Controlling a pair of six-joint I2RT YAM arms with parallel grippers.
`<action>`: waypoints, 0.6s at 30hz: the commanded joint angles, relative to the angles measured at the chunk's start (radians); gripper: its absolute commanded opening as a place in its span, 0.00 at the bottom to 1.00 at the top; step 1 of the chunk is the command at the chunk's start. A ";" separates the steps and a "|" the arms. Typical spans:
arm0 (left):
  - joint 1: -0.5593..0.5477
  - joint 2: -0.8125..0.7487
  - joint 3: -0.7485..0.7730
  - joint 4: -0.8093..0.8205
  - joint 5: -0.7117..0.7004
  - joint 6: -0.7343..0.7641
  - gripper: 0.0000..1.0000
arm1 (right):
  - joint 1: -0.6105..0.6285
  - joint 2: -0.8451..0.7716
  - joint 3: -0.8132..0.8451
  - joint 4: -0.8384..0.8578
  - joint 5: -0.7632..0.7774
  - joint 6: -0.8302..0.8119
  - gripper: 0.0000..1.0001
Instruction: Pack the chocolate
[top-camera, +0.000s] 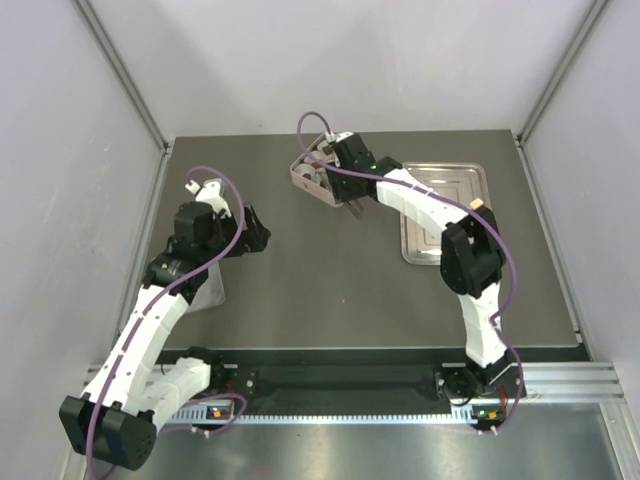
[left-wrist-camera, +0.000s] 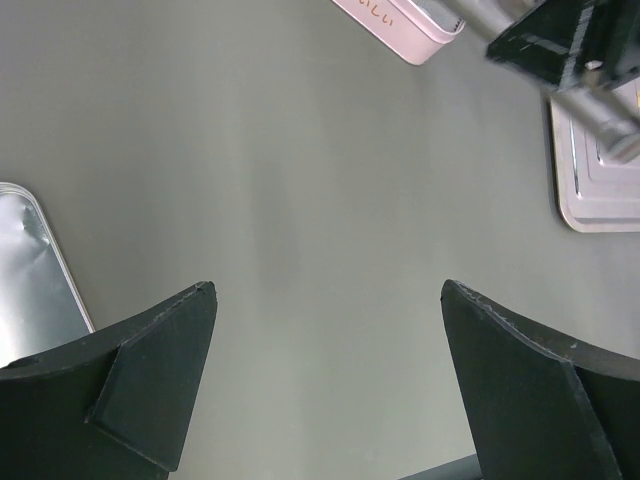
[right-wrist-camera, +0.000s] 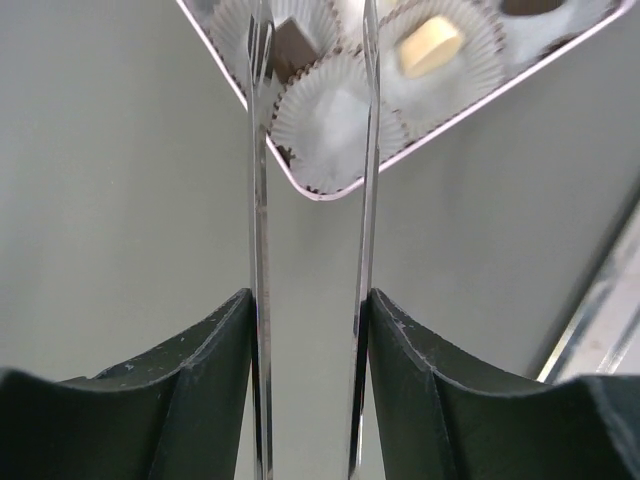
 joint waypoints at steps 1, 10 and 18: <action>0.004 -0.005 0.003 0.047 0.003 -0.001 0.99 | 0.007 -0.154 0.031 0.034 0.041 -0.022 0.47; 0.004 -0.005 0.001 0.050 0.013 -0.002 0.99 | -0.127 -0.436 -0.236 0.021 0.035 0.015 0.47; 0.004 -0.007 0.000 0.051 0.018 -0.002 0.99 | -0.390 -0.602 -0.447 -0.008 -0.001 0.053 0.47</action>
